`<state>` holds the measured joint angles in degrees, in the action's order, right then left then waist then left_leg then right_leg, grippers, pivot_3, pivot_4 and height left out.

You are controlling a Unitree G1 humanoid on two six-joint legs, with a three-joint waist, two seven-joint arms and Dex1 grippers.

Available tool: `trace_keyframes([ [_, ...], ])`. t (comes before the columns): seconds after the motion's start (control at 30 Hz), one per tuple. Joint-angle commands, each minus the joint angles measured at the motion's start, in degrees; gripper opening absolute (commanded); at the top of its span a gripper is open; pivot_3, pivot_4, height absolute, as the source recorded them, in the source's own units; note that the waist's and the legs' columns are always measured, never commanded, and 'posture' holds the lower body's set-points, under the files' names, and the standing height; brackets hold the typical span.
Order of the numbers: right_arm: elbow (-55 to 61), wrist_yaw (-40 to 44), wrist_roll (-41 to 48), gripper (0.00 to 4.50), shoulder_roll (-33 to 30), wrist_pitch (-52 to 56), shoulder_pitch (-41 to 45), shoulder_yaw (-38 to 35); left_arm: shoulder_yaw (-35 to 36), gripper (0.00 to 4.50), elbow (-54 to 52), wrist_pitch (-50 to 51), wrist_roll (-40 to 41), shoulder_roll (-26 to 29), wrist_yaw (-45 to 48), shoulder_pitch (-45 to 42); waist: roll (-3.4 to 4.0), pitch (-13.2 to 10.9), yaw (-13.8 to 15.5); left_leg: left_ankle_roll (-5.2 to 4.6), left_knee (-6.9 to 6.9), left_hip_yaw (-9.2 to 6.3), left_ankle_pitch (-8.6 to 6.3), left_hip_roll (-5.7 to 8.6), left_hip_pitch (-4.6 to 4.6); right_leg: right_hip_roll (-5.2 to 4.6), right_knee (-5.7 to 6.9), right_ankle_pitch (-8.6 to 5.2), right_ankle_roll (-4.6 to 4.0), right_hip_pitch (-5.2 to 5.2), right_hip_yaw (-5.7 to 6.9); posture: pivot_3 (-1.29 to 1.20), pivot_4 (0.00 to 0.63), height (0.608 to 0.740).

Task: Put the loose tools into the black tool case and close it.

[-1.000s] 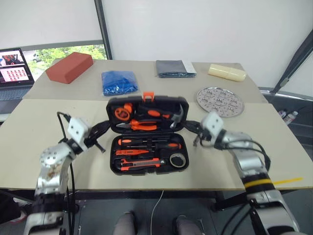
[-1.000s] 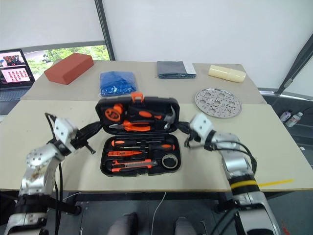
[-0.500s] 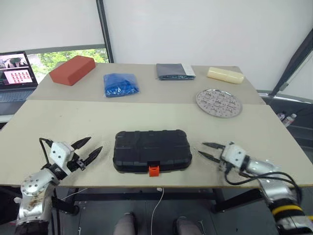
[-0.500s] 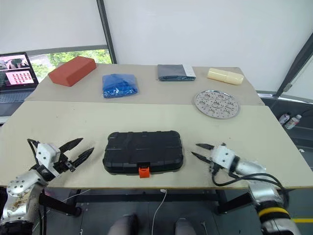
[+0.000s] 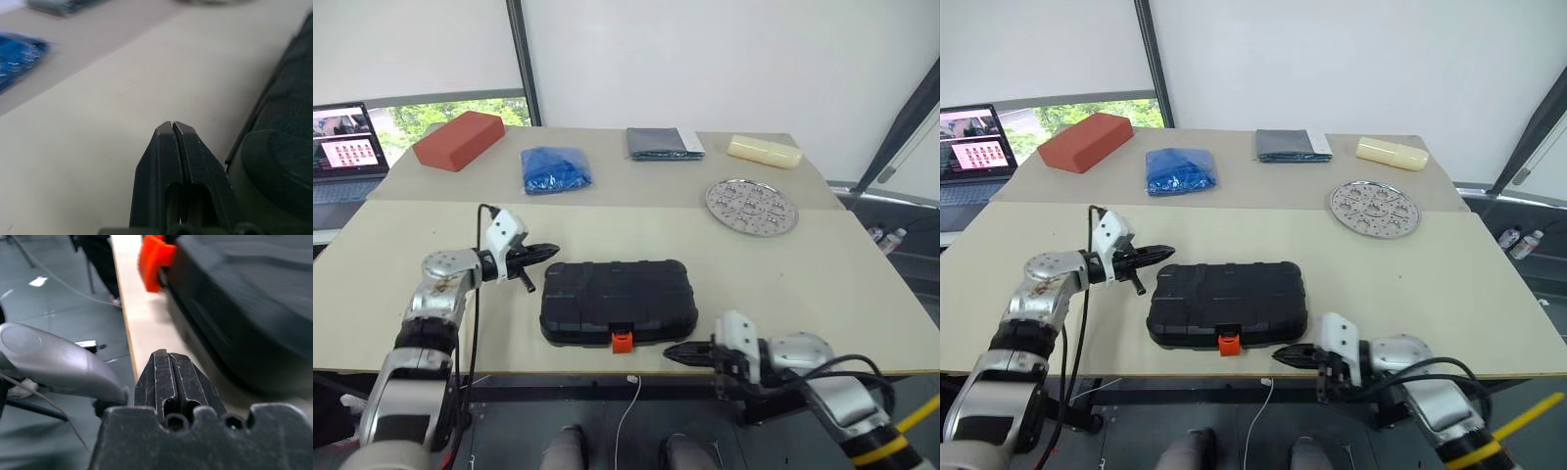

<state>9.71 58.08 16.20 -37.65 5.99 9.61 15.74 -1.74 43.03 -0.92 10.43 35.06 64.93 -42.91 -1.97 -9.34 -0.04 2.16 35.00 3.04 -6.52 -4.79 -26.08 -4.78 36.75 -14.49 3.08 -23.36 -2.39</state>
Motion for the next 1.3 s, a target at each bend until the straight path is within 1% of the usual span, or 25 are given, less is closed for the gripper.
trace_keyframes([
  [0.03, -5.5, -3.5, -4.3, 0.00, 2.4, 0.8, 5.9, -0.5, -0.6, 0.06, 4.5, 2.5, 0.5, 0.0, 7.2, -1.6, -0.03, 0.0, -0.2, -0.12, 0.00, -0.01, 0.06, -0.01, -0.04, 0.00, 0.01, 0.06, -0.03, -0.05, 0.00, 0.00, 0.150, 0.740],
  [0.07, -7.4, -4.3, -5.4, 0.00, 3.1, 0.2, 7.4, -0.7, -0.7, 0.06, 4.2, 3.2, 0.8, 0.0, 8.9, -1.1, -0.05, 0.0, -0.2, -0.39, -0.01, -0.03, 0.22, -0.01, -0.08, 0.02, 0.03, 0.09, -0.08, -0.10, 0.02, 0.00, 0.150, 0.740],
  [0.1, -8.7, -4.6, -6.1, 0.00, 3.6, -0.4, 8.3, -0.9, -0.7, 0.06, 4.0, 3.4, 0.9, 0.1, 10.0, -0.8, -0.05, 0.0, -0.2, -0.42, -0.03, -0.04, 0.24, -0.02, -0.20, 0.02, 0.09, 0.11, -0.13, -0.25, 0.02, 0.00, 0.150, 0.740],
  [0.2, -15.7, -8.1, -7.6, 0.00, 6.7, -3.0, 13.5, -3.3, 1.1, 0.06, -1.7, 9.1, 3.8, 1.0, 12.1, 3.5, -0.06, 0.0, -0.6, -0.43, -0.03, -0.05, 0.25, -0.03, -0.30, 0.04, 0.18, 0.15, -0.20, -0.39, 0.01, 0.00, 0.150, 0.740],
  [0.3, -21.8, -9.0, -8.0, 0.00, 9.0, -5.7, 17.2, -4.7, 5.5, 0.06, -8.0, 11.7, 6.7, 0.9, 8.0, 8.0, -0.06, 0.0, -0.7, -0.42, -0.03, -0.02, 0.26, -0.04, -0.30, 0.04, 0.28, 0.16, -0.22, -0.46, -0.02, 0.00, 0.150, 0.740],
  [0.4, -24.6, -7.1, -8.3, 0.00, 9.3, -8.1, 18.6, -4.9, 10.6, 0.06, -12.9, 11.6, 9.0, 1.3, 2.6, 10.2, -0.08, 0.0, -0.6, -0.42, -0.03, -0.03, 0.27, -0.05, -0.32, 0.04, 0.33, 0.16, -0.24, -0.53, -0.02, 0.00, 0.150, 0.740],
  [0.47, -24.6, -5.4, -7.0, 0.00, 9.1, -6.8, 18.5, -5.5, 12.5, 0.06, -15.8, 10.7, 10.3, 1.9, 2.0, 10.9, -0.10, 0.0, -0.6, -0.42, -0.05, -0.04, 0.27, -0.06, -0.39, 0.05, 0.35, 0.16, -0.25, -0.60, -0.02, 0.00, 0.150, 0.740],
  [0.53, -23.7, -3.7, -4.9, 0.00, 8.5, -4.9, 18.1, -6.8, 14.6, 0.06, -20.7, 11.2, 13.9, 1.8, 3.1, 10.5, -0.10, 0.0, -0.6, -0.43, -0.05, -0.04, 0.27, -0.06, -0.39, 0.06, 0.35, 0.16, -0.25, -0.59, -0.02, 0.00, 0.150, 0.740],
  [0.6, -22.4, -1.9, -3.5, 0.00, 7.5, -3.6, 17.1, -7.6, 12.4, 0.06, -26.6, 13.1, 15.2, 1.7, 5.5, 10.1, -0.10, -0.1, -0.3, -0.42, -0.03, -0.03, 0.27, -0.06, -0.41, 0.06, 0.34, 0.17, -0.25, -0.58, -0.02, 0.00, 0.150, 0.740],
  [0.7, -20.1, -0.8, -2.3, 0.00, 7.0, -1.7, 15.1, -8.2, 8.5, 0.06, -33.1, 18.3, 16.5, 0.5, 6.1, 9.4, -0.10, 0.0, 0.1, -0.42, -0.01, -0.02, 0.27, -0.05, -0.39, 0.05, 0.33, 0.17, -0.25, -0.51, -0.02, 0.00, 0.150, 0.740],
  [0.83, -14.7, 0.7, -0.8, 0.00, 6.8, 0.2, 10.8, -8.1, 0.2, 0.06, -37.8, 22.8, 13.5, -2.9, 4.0, 7.5, -0.10, 0.0, 0.5, -0.42, 0.04, -0.03, 0.27, -0.04, -0.39, 0.06, 0.34, 0.16, -0.24, -0.50, -0.02, 0.00, 0.150, 0.740],
  [0.9, -11.8, 0.4, 0.6, 0.00, 7.9, 1.8, 9.2, -8.0, -5.1, 0.06, -36.3, 25.1, 9.5, -5.1, 1.3, 6.7, -0.10, 0.0, 0.5, -0.42, 0.07, -0.02, 0.27, -0.04, -0.39, 0.06, 0.34, 0.17, -0.24, -0.51, -0.05, 0.00, 0.150, 0.740],
  [0.97, -8.2, 0.5, 1.9, 0.00, 9.4, 3.2, 7.8, -7.0, -12.0, 0.06, -31.6, 23.2, 1.2, -6.0, -1.9, 7.2, -0.07, 0.0, 0.3, -0.43, 0.10, -0.04, 0.27, -0.05, -0.38, 0.11, 0.35, 0.17, -0.23, -0.53, -0.09, 0.00, 0.150, 0.740],
  [1.0, -6.9, 0.0, 1.8, 0.00, 9.9, 3.9, 7.4, -6.5, -13.7, 0.06, -30.4, 22.6, -0.5, -6.3, -2.7, 8.0, -0.07, 0.0, 0.2, -0.43, 0.10, -0.06, 0.27, -0.05, -0.34, 0.15, 0.36, 0.17, -0.22, -0.51, -0.13, 0.00, 0.150, 0.740],
  [1.1, -5.1, -1.4, 1.0, 0.00, 11.3, 5.3, 6.9, -5.6, -14.8, 0.06, -30.4, 25.6, -1.4, -7.3, -5.0, 10.0, 0.38, 0.3, 0.1, -0.43, 0.07, -0.15, 0.26, -0.10, 0.06, 0.26, 0.28, 0.05, -0.07, -0.05, -0.15, 0.00, 0.150, 0.740],
  [1.17, -5.9, -2.5, -0.3, 0.00, 12.0, 4.7, 7.4, -5.2, -15.8, 0.06, -32.1, 27.4, -1.5, -6.9, -4.5, 11.5, 0.37, 0.4, 0.0, -0.40, 0.00, -0.14, 0.24, -0.09, 0.40, 0.24, 0.23, -0.13, 0.05, 0.26, -0.16, 0.00, 0.150, 0.740],
  [1.2, -6.4, -3.3, -0.7, 0.00, 12.6, 4.7, 7.7, -5.1, -15.7, 0.06, -32.8, 27.8, -1.2, -6.9, -4.3, 12.1, 0.38, 0.6, 0.0, 0.01, -0.05, -0.13, -0.03, -0.10, 0.57, 0.24, 0.22, -0.19, -0.05, 0.35, -0.16, 0.00, 0.150, 0.740],
  [1.23, -7.0, -3.8, -1.0, 0.00, 13.1, 4.6, 8.1, -5.0, -15.6, 0.06, -33.5, 28.2, -1.0, -7.0, -4.4, 12.5, 0.40, 0.8, -0.1, 0.07, -0.06, -0.13, -0.06, -0.10, 0.63, 0.23, 0.22, -0.36, -0.34, 0.41, -0.16, 0.00, 0.150, 0.740],
  [1.3, -8.0, -4.9, -2.0, 0.00, 13.9, 4.6, 8.9, -4.5, -15.4, 0.06, -34.2, 28.5, -1.1, -6.8, -4.5, 12.9, 0.40, 1.2, -0.2, 0.07, -0.09, -0.13, -0.07, -0.10, 0.74, 0.23, 0.22, -0.42, -0.43, 0.51, -0.16, 0.00, 0.150, 0.740],
])
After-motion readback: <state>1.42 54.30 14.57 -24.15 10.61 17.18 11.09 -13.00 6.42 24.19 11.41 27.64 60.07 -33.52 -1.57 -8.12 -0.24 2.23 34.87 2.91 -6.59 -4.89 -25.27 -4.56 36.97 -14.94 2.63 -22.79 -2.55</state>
